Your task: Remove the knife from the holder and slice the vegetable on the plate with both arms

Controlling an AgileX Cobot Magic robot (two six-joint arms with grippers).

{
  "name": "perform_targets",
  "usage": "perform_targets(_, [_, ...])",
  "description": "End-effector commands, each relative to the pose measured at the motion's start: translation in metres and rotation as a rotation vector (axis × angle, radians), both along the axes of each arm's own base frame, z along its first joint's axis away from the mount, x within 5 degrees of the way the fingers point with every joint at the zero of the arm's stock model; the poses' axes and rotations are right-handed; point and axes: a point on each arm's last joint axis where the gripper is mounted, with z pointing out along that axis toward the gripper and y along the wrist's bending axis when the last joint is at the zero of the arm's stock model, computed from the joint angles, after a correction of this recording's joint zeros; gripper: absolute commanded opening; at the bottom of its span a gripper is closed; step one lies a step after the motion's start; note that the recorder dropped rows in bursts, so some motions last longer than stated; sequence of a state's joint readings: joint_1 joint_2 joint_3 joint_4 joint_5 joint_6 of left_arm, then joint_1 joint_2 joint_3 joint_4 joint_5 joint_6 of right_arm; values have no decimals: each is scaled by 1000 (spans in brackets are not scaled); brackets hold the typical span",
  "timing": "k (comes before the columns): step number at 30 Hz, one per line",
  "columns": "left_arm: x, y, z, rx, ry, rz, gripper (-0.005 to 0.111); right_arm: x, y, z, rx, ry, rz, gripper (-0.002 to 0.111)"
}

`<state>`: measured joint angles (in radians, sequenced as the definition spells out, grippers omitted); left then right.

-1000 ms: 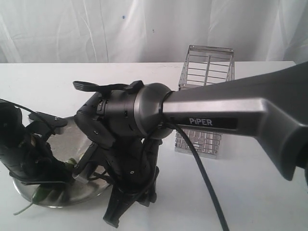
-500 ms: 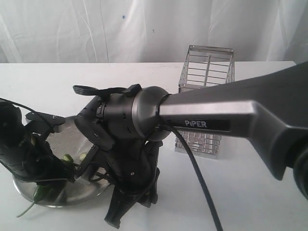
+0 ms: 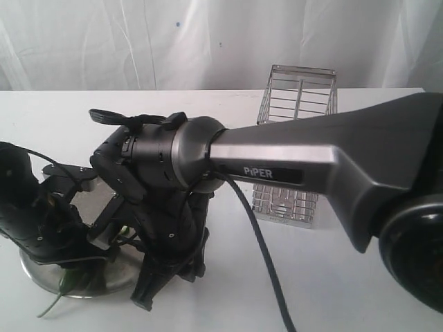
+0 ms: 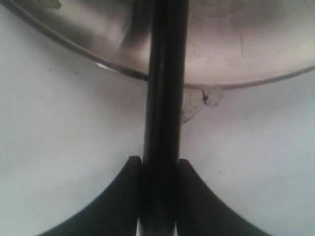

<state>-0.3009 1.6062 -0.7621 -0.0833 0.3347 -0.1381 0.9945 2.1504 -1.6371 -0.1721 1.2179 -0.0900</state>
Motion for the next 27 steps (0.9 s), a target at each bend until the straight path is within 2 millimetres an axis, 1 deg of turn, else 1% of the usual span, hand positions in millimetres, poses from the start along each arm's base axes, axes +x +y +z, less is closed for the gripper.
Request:
perform_targets(1, [-5,0,7,-16,3,3,0,6,-1,-12,-38,-3,19,0])
perform_targets(6, [-8,1,19,-19,-30,-28,0,8,0,-12,-49,-20,33,0])
perform_targets(11, [-12,1,21,-26,-5,-27,0,8,0,-12,-46,-15,31,0])
perform_targets(16, [-14,0,29,-49,-33,-15,0,1,5,-12,-44,-14,48,0])
perform_targets(19, [-15,1,40,-67,-86,-10,0,-3,7,-12,-43,-12,58,0])
perform_targets(22, [-14,10,49,-84,-121,41,0,-4,8,-13,-43,-11,54,0])
perform_targets(27, [-13,33,58,-92,-142,137,0,-6,9,-14,-31,12,40,0])
